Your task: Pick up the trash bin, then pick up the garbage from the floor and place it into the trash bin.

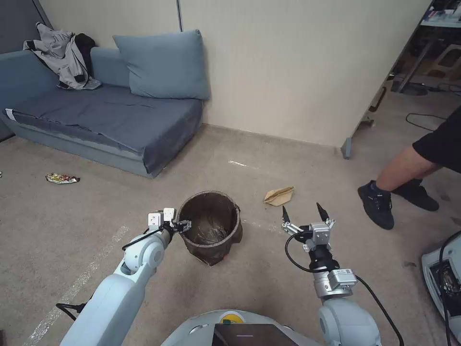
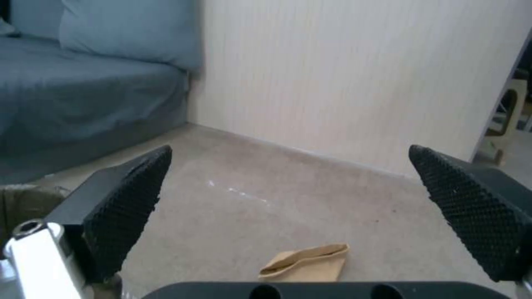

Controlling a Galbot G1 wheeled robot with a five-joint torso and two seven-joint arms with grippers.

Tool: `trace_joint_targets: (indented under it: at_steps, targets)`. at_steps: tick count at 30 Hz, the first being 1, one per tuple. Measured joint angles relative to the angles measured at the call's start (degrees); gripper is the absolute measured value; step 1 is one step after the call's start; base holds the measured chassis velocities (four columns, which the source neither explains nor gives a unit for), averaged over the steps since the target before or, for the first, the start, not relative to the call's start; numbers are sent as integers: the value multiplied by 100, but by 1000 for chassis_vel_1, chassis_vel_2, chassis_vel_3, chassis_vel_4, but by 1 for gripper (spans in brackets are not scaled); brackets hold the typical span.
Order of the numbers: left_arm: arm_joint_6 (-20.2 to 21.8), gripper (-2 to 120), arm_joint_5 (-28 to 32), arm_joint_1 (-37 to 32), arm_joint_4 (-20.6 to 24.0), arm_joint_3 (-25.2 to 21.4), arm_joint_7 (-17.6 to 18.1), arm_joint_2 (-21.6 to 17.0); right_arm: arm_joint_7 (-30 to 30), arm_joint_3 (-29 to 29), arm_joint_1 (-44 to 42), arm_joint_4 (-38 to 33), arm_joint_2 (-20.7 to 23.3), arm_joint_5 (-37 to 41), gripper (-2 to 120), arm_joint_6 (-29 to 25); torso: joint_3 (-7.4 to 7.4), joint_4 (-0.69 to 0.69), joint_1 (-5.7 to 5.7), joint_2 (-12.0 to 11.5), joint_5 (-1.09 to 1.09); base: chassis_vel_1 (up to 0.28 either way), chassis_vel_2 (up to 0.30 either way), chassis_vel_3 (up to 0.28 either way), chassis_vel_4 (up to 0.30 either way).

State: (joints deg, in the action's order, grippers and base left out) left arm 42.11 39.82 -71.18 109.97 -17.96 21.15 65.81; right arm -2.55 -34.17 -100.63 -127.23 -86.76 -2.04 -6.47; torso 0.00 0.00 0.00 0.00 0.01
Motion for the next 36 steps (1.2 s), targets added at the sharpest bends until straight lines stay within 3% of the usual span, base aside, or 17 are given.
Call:
trace_joint_targets:
  at_steps: [19,31,36]
  targets:
    - [-7,7,143,-60,16,34,101,63,-79,35,-16,7,21,22,100,-73,0,0,0,0,0,0,0,0,0]
    - [-7,4,146,-178,123,-11,101,102,-82,36,-13,-32,40,39,100,-91,1,-1,0,0,-2,0,0,0,0]
    - [-307,3,118,-381,275,-132,-18,121,-76,41,25,-37,40,39,100,-92,2,-1,0,0,-6,0,0,0,0]
